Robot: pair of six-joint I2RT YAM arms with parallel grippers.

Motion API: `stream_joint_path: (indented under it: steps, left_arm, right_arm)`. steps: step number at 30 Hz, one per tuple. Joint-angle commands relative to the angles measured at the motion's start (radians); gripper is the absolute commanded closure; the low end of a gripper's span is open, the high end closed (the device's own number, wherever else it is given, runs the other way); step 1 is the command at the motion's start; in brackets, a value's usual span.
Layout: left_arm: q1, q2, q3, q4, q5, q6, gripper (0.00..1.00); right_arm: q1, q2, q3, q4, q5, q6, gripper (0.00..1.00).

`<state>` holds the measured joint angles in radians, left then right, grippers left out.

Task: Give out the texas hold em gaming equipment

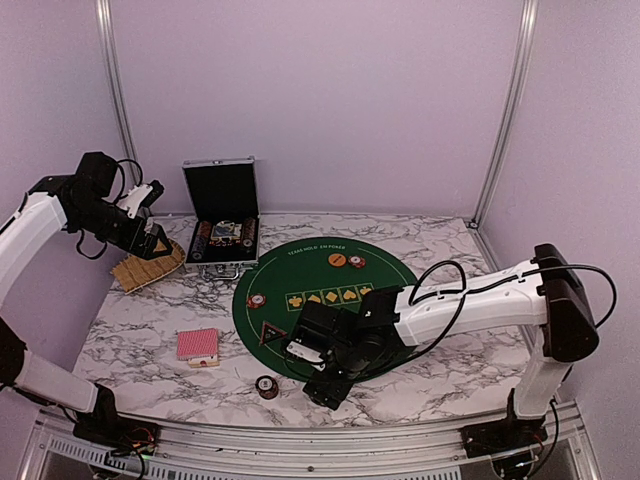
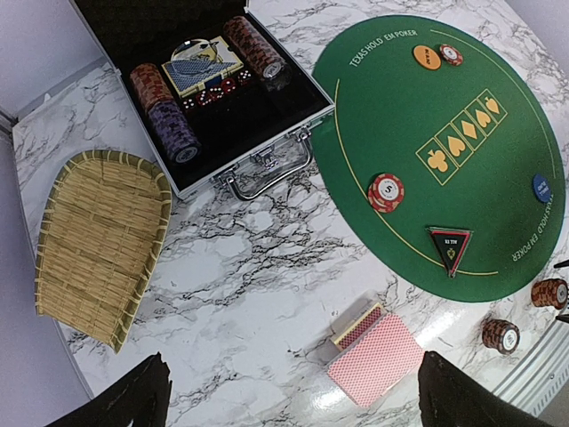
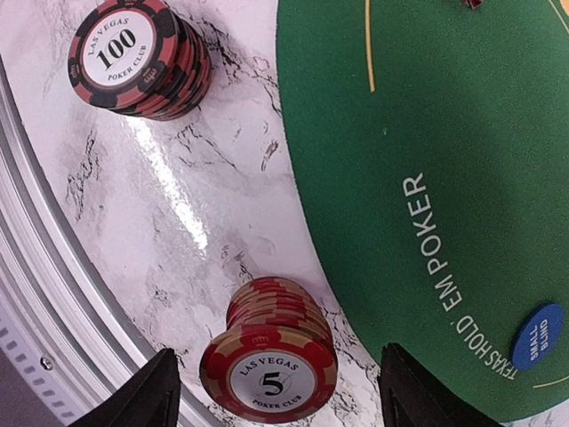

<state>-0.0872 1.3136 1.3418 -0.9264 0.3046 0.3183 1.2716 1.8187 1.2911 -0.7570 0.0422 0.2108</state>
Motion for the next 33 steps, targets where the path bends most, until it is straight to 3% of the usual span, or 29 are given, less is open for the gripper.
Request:
stream_joint_path:
  steps: [1, 17, 22, 29, 33]
  left_arm:
    - [-0.005, -0.02, 0.021, -0.037, -0.008, -0.002, 0.01]
    - [-0.004, -0.016, 0.025, -0.037, -0.025, 0.003, 0.01]
    - [-0.005, -0.016, 0.032, -0.037, -0.025, 0.002, 0.01]
    - [-0.005, -0.017, 0.033, -0.037, -0.03, 0.006, 0.01]
    - [-0.005, -0.017, 0.033, -0.037, -0.029, 0.007, 0.01]
  right_arm:
    - [0.011, 0.016, 0.002, 0.021, -0.004, -0.005, 0.28]
    - [0.01, -0.004, -0.003, 0.02, 0.001, 0.0, 0.58]
    - [0.011, -0.012, -0.009, 0.027, -0.004, 0.004, 0.71]
    - [0.011, -0.006, -0.029, 0.038, -0.028, -0.001, 0.76]
    - [0.011, -0.008, -0.027, 0.033, -0.028, 0.001, 0.86]
